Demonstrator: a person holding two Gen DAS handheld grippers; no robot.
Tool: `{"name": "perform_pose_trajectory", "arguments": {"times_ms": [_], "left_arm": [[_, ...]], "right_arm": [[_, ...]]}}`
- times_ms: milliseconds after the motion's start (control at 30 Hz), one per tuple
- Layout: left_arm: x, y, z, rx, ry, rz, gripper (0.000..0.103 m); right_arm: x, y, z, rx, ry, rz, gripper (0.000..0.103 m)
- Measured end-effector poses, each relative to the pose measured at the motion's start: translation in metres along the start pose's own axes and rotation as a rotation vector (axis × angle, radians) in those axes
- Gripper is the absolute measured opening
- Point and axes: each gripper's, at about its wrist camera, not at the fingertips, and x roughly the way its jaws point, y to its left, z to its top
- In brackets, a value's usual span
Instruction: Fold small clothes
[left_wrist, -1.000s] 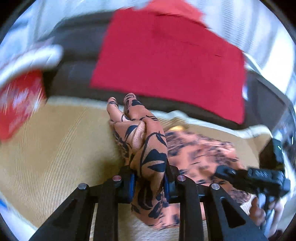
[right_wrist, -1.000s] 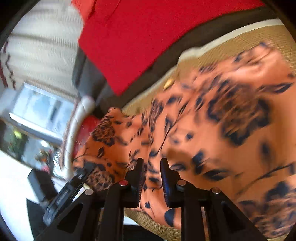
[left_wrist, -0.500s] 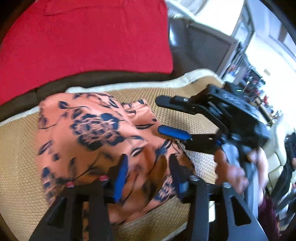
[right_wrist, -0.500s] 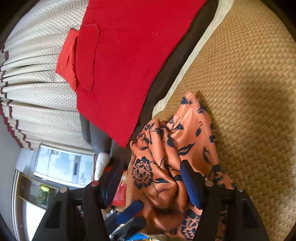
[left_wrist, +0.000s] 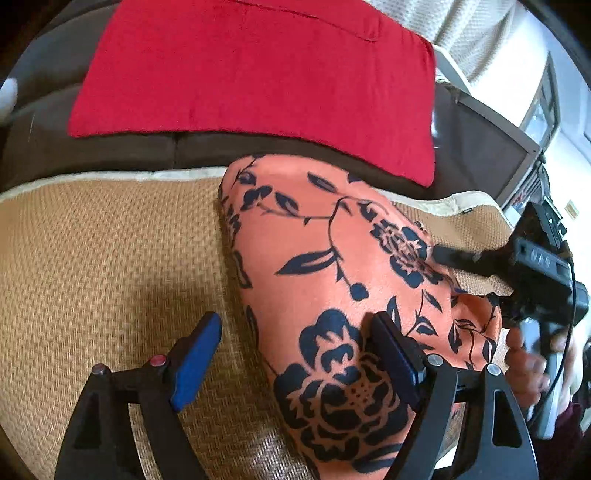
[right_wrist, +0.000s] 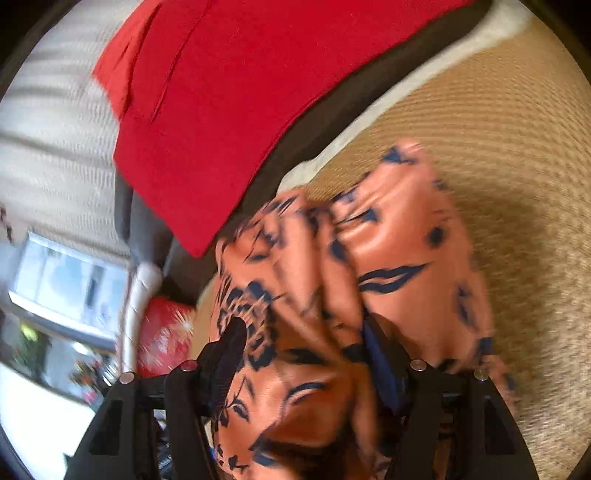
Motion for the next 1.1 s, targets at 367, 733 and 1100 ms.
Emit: {"name": "perform_pose_trajectory", "arguments": {"times_ms": [367,733,1100], "left_arm": [[-0.023,0.007,-0.007,-0.034,-0.075,-0.052,0.083],[0.022,-0.04,-0.031,0.158,0.069,0.025,0.088],[0.023,-0.026,-0.027,0.113,0.086,-0.013,0.09]], "right_arm": [[-0.024,0.074,-0.044,-0.285,-0.242,-0.153,0.014],[-0.034,-0.01,-0.032,0.041,-0.156,-0.36,0.022],[-0.026,0.064,0.012,-0.163,-0.212,-0.296,0.024]]}}
